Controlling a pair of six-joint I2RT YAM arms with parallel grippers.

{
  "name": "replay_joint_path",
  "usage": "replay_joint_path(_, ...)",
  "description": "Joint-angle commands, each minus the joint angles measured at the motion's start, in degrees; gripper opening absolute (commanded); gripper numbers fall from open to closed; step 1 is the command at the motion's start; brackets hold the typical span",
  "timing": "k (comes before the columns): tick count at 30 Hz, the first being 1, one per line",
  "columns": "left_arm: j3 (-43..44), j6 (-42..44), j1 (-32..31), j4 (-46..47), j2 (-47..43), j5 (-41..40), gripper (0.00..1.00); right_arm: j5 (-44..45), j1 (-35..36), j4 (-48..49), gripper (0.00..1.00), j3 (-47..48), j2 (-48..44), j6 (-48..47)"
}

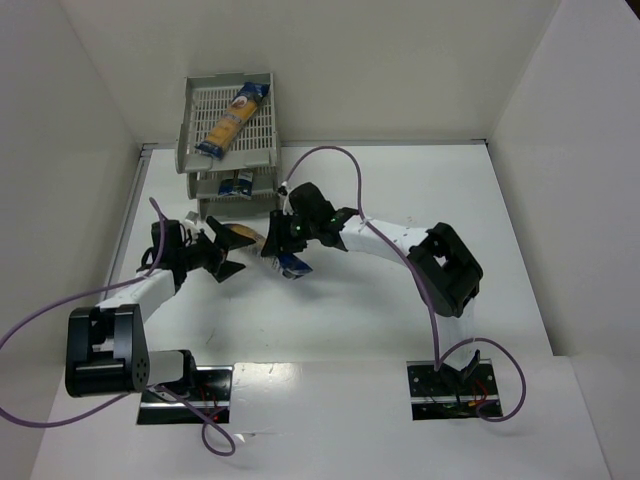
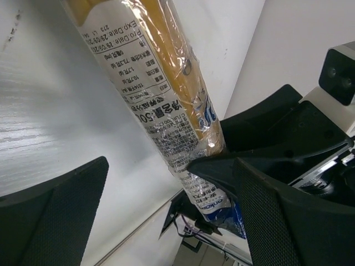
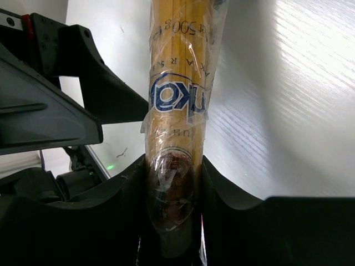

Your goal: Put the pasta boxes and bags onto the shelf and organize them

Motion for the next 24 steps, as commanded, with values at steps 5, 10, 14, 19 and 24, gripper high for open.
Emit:
replay_joint_path(5, 0.7, 0.7, -0.3, -2.6, -2.6, -2.6, 1.00, 1.9, 0.1, 8.4, 0.00, 3.6, -6.1, -1.1)
replay_joint_path(10, 7.3, 13.2, -0.3, -10.2, -6.2, -4.0, 1.00, 18.9, 0.6, 9.3, 0.00, 3.0, -6.1, 0.6)
replay_joint_path(14, 14.7, 28.0, -0.3, -24.8, -11.6, -15.7, 1.00, 28.7, 5.3, 14.0, 0.00, 2.3, -7.4, -4.9)
replay_joint_path(19, 17.0, 33.3, 2.2, -31.3, -17.1, -29.5, 1.00, 33.7, 6.7, 16.0, 0.00, 1.2, -5.9, -4.4)
replay_joint_path(24, 16.5, 31.2, 3.8, -31.2, -18.2, -30.2, 1.00, 38.4, 7.2, 19.3, 0.00, 5.6, -0.9, -7.8)
